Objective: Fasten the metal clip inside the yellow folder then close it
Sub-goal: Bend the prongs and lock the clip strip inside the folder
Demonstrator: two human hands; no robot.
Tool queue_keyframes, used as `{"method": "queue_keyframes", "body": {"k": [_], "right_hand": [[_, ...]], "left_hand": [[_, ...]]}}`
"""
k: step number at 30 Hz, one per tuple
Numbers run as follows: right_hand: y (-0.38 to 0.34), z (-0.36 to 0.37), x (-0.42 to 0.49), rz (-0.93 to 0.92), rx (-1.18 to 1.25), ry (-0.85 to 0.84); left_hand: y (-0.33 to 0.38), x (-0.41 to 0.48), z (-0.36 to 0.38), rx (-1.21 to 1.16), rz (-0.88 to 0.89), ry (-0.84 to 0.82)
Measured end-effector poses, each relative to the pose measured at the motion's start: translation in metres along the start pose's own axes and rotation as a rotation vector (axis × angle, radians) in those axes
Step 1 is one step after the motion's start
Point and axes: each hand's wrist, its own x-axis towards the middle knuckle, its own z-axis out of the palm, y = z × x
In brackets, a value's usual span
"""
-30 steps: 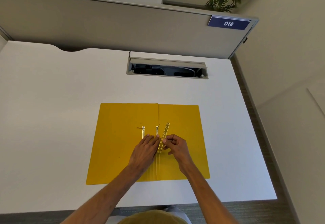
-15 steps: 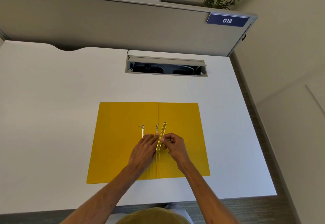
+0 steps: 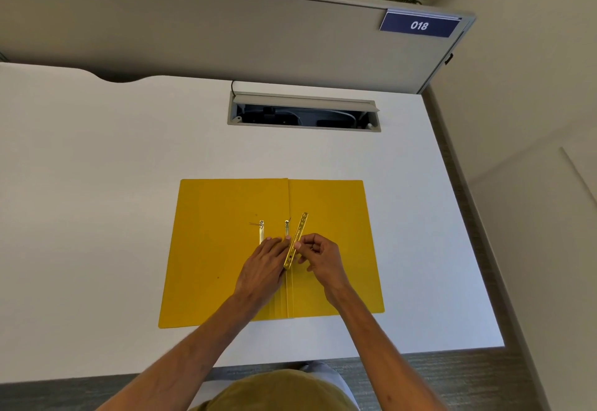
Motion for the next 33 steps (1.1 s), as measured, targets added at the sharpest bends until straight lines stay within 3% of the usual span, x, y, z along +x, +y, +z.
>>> {"method": "queue_keyframes", "body": {"k": [21,24,28,33], "right_hand": [[0.006,-0.003,0.003,-0.005,-0.029,0.017],[0.004,-0.007,0.000,0.028,0.101,-0.019],[0.011,-0.023,-0.006,0.157,0.513,-0.059],[0.023,-0.031,-0.007,0.261,0.462,-0.026]], "left_hand": [[0.004,-0.002,-0.006,-0.029,-0.019,0.030],[0.004,0.000,-0.007,-0.023,-0.018,0.017],[0.010,0.005,-0.011,-0.024,-0.055,0.057],[0.013,0.006,-0.010,0.008,-0.063,0.054]]}}
